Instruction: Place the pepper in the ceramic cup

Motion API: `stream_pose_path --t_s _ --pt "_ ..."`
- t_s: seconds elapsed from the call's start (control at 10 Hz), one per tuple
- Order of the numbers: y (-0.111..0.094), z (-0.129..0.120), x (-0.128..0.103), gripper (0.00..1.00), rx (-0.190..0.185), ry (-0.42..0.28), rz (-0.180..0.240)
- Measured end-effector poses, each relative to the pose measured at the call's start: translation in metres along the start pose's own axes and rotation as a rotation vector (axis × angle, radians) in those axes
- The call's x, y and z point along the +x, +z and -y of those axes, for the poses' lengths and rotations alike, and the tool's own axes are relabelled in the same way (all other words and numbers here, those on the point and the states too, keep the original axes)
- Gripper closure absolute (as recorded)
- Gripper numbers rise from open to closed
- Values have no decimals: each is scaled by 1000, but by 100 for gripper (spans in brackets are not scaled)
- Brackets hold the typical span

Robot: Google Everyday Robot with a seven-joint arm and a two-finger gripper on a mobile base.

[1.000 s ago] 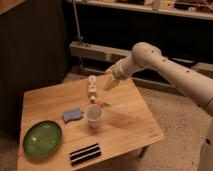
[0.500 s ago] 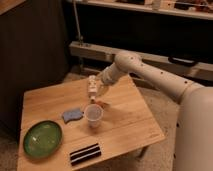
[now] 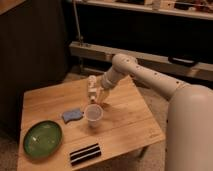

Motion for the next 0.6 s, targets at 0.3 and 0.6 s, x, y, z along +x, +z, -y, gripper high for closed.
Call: stream_pose_path --t_s 0.3,0.6 --pt "15 -31 7 35 -67 -3 -12" --pt "29 -42 10 35 -67 0 -43"
